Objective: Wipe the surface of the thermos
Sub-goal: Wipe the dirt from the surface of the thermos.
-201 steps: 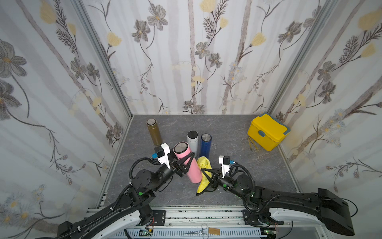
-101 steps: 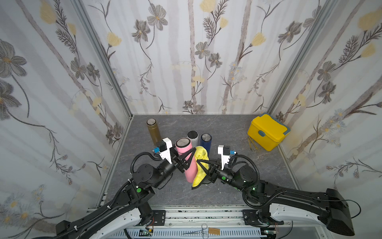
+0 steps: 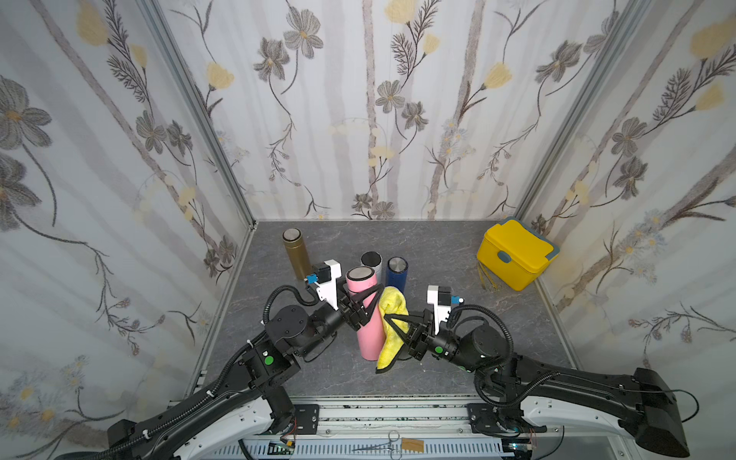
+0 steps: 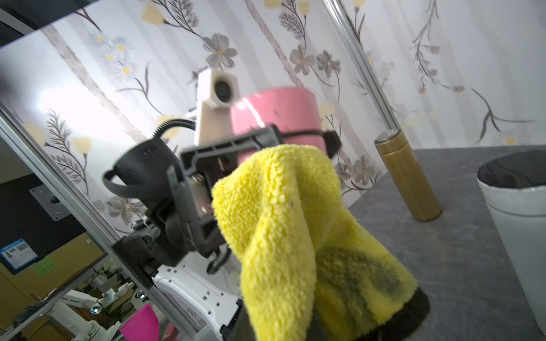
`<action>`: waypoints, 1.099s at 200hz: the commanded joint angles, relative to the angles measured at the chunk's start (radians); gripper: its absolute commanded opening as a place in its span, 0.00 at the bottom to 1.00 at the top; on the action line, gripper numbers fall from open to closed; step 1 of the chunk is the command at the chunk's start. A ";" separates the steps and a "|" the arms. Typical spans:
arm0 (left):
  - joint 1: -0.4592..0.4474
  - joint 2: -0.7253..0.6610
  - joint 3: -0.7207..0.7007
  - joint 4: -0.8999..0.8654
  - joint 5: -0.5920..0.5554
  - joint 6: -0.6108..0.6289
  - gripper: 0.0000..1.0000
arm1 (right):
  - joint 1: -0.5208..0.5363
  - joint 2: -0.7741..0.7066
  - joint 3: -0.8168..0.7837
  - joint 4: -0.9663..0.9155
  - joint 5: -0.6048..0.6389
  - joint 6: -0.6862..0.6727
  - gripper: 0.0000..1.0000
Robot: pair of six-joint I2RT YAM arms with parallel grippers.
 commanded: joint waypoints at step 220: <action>-0.098 0.013 -0.102 0.352 -0.160 0.293 0.00 | -0.165 0.084 -0.244 0.165 -0.073 0.055 0.00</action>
